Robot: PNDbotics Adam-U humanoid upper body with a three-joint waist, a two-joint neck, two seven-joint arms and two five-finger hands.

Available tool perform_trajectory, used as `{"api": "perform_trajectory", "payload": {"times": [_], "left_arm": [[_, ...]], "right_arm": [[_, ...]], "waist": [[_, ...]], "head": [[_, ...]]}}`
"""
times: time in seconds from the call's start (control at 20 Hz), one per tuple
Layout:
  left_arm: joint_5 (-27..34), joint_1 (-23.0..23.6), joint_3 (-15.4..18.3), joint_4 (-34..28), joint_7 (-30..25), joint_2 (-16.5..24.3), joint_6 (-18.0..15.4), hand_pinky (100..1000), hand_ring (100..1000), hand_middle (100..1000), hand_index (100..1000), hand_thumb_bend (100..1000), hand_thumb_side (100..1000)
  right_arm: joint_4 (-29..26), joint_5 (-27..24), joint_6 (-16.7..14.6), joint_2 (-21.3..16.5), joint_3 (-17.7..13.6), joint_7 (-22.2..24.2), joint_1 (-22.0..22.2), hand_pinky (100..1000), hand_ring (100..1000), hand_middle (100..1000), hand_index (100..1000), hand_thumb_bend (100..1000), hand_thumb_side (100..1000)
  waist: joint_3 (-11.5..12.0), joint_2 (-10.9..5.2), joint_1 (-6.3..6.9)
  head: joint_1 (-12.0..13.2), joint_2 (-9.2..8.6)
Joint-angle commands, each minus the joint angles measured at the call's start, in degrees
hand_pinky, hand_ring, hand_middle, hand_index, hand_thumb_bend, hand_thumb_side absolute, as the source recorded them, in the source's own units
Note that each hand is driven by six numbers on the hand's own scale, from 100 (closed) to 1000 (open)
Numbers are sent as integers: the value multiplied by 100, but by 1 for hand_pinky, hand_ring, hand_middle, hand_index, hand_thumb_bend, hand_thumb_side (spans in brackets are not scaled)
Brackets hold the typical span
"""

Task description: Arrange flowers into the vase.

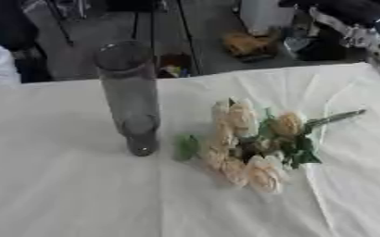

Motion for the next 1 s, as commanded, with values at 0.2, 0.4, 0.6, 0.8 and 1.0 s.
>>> {"api": "perform_trajectory", "payload": {"times": [0.2, 0.4, 0.6, 0.8, 1.0], "left_arm": [[19, -52, 29, -67, 2, 100, 6, 870, 950, 926, 967, 107, 1000], [18, -45, 31, -67, 6, 104, 8, 871, 951, 926, 967, 107, 1000], [16, -43, 35, -67, 12, 104, 9, 871, 951, 926, 968, 107, 1000], [20, -53, 35, -67, 17, 98, 6, 871, 951, 926, 968, 107, 1000], [21, -50, 41, -67, 25, 96, 7, 871, 951, 926, 968, 107, 1000]], "right_arm": [[-453, -80, 237, -191, -371, 1214, -83, 884, 1000, 1000, 1000, 403, 574], [-403, -137, 264, -252, -447, 1370, -18, 885, 1000, 1000, 1000, 372, 529], [-348, -171, 273, -293, -475, 1455, 29, 892, 1000, 1000, 1000, 412, 488], [-278, -135, 298, -381, -499, 1602, 209, 888, 1000, 1000, 1000, 446, 456], [-185, -55, 292, -415, -522, 1508, 326, 879, 1000, 1000, 1000, 422, 461]], "waist": [[-14, -72, -10], [-21, -62, -10], [-30, -51, -7], [-30, -31, 12], [-21, -22, 28]], "head": [[42, -100], [57, -122], [67, -141], [71, -170], [61, -174]]}}
